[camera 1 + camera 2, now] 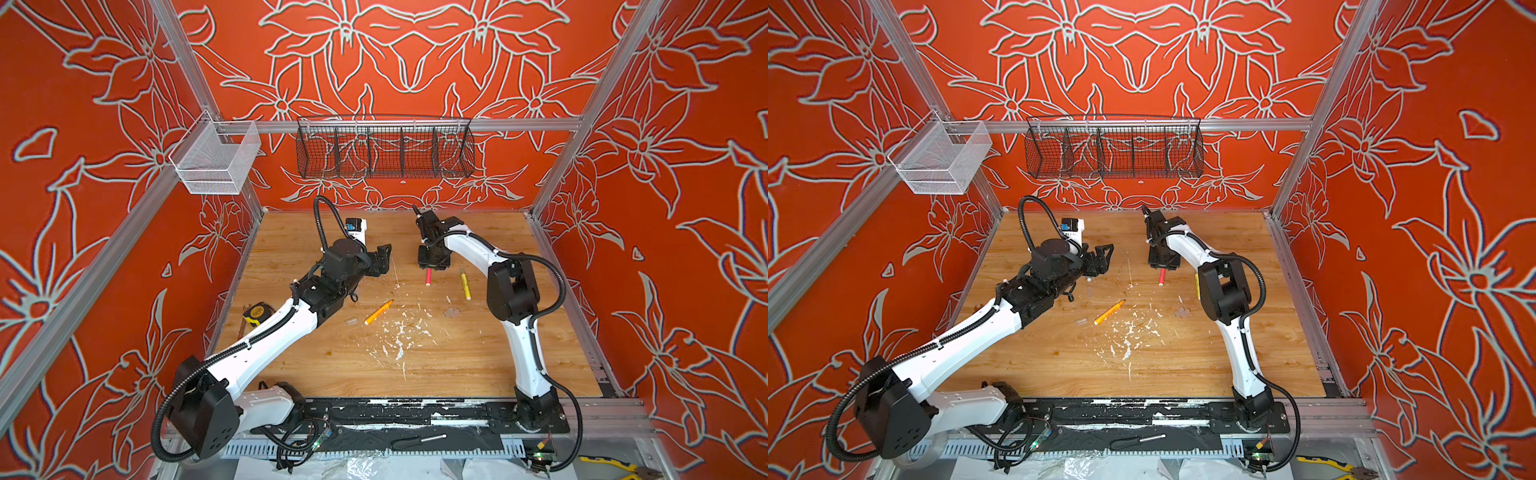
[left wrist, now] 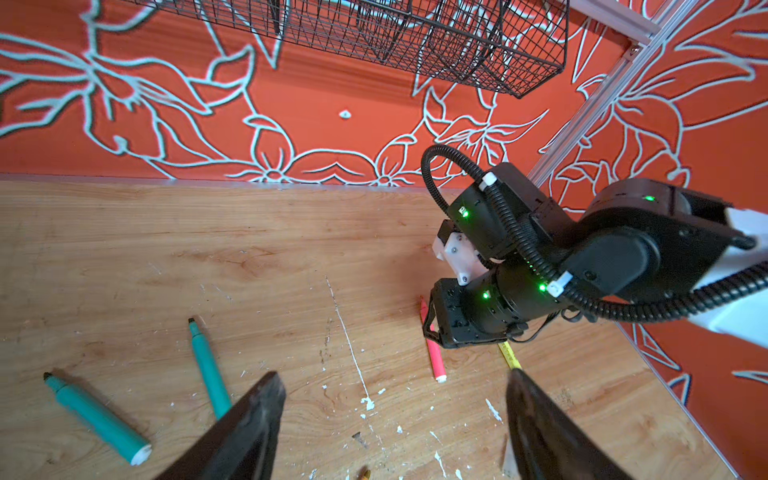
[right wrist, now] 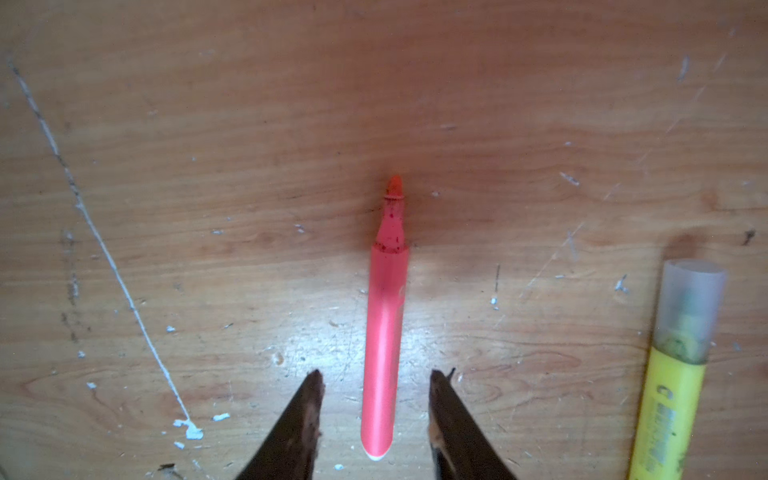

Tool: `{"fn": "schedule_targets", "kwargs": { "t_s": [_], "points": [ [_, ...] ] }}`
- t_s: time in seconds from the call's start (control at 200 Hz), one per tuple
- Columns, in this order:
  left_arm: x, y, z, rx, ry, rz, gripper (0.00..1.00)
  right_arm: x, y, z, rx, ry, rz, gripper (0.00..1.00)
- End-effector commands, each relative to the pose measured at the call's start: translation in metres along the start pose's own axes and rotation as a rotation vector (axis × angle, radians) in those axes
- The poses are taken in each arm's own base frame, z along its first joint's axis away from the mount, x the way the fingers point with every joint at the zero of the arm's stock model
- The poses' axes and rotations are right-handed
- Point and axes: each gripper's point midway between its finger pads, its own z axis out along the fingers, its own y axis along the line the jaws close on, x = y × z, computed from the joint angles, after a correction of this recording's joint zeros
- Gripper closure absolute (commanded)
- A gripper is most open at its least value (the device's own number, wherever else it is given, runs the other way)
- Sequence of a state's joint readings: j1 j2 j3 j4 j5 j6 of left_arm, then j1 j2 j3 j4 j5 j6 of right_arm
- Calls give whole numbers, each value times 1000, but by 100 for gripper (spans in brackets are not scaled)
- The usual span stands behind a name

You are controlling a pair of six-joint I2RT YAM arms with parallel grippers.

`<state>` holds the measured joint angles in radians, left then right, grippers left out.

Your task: Insert the pens into the pen caps

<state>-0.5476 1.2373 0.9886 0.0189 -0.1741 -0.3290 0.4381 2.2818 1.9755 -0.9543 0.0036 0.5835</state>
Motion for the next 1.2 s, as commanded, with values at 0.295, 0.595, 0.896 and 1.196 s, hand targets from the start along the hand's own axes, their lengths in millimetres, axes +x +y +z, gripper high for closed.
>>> {"fn": "schedule_targets", "kwargs": {
  "t_s": [0.295, 0.595, 0.896, 1.196],
  "points": [
    [9, 10, 11, -57, 62, -26, 19, -11, -8, 25, 49, 21, 16, 69],
    [9, 10, 11, -56, 57, -26, 19, -11, -12, 37, 55, 38, 37, 71],
    [8, 10, 11, -55, 54, -19, 19, -11, -14, 30, 53, 23, 36, 90],
    [18, -13, 15, 91, 78, -13, 19, -25, -3, -30, -67, -140, 40, 97]
  ]
}}
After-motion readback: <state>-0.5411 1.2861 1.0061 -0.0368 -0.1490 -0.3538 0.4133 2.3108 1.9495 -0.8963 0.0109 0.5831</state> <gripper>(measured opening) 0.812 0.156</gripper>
